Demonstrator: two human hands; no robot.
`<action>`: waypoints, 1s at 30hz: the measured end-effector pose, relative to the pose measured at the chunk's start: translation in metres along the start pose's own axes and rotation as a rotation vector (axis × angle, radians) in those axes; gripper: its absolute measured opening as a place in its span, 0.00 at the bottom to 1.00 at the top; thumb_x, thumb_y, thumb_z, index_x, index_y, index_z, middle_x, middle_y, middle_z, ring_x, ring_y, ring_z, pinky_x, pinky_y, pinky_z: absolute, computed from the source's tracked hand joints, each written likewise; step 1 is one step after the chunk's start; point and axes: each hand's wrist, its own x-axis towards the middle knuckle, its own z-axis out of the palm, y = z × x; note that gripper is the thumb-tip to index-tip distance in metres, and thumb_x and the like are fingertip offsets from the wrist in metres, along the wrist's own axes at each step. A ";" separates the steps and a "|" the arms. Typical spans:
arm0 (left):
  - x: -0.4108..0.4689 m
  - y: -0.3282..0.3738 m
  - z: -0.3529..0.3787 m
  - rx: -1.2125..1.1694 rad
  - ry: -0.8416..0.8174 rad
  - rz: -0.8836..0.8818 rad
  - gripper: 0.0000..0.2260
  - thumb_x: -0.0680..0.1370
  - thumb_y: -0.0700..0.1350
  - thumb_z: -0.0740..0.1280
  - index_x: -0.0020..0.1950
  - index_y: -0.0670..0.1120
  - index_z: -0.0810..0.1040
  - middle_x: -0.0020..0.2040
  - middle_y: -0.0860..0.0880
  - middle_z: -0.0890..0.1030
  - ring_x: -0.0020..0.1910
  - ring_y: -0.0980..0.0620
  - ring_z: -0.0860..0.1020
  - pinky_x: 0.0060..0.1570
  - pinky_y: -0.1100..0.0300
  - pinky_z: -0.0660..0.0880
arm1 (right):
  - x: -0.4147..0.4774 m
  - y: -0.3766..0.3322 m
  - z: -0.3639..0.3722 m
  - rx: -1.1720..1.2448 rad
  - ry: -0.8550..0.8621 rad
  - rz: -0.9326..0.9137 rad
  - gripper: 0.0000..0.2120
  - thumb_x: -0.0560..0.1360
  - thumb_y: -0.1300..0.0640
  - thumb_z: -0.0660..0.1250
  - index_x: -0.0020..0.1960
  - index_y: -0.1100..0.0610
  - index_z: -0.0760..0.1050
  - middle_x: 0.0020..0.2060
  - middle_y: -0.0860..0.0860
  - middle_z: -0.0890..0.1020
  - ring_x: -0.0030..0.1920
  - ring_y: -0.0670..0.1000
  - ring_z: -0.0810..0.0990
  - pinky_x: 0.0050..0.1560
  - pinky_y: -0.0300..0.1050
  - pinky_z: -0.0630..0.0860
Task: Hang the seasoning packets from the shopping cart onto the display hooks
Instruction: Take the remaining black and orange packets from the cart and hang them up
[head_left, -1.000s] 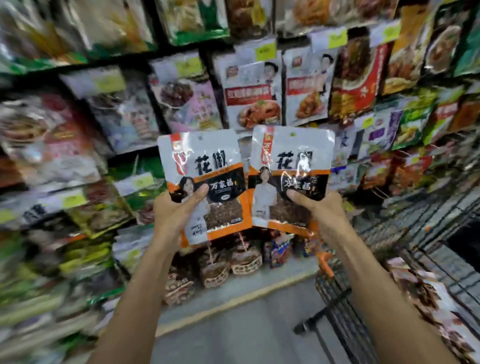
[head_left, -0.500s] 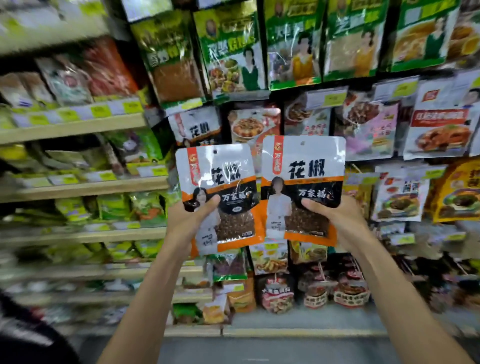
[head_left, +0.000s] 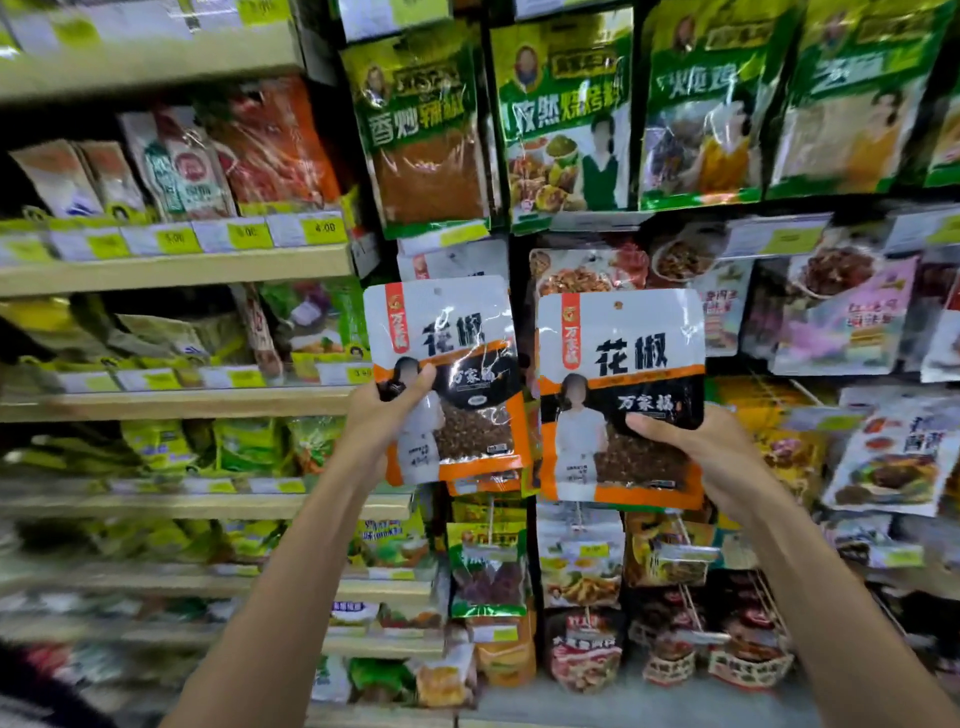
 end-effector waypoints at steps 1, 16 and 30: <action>0.009 0.000 0.002 0.011 0.011 -0.009 0.14 0.72 0.53 0.73 0.40 0.46 0.72 0.35 0.48 0.74 0.36 0.54 0.73 0.40 0.57 0.71 | 0.007 0.002 -0.002 0.005 -0.001 0.002 0.21 0.59 0.47 0.79 0.50 0.53 0.83 0.45 0.47 0.87 0.46 0.48 0.85 0.46 0.47 0.77; 0.110 -0.014 0.019 -0.049 -0.044 0.085 0.29 0.66 0.56 0.73 0.64 0.46 0.77 0.53 0.54 0.84 0.53 0.58 0.80 0.51 0.63 0.77 | 0.070 0.004 0.023 0.031 0.021 -0.040 0.24 0.55 0.45 0.79 0.48 0.53 0.82 0.45 0.47 0.87 0.45 0.46 0.85 0.41 0.37 0.79; 0.140 -0.027 0.020 -0.097 -0.059 0.074 0.22 0.72 0.50 0.74 0.65 0.47 0.76 0.56 0.53 0.82 0.53 0.58 0.81 0.48 0.65 0.78 | 0.072 0.008 0.043 0.098 0.069 -0.045 0.24 0.57 0.49 0.78 0.51 0.54 0.81 0.46 0.49 0.86 0.48 0.49 0.85 0.47 0.45 0.79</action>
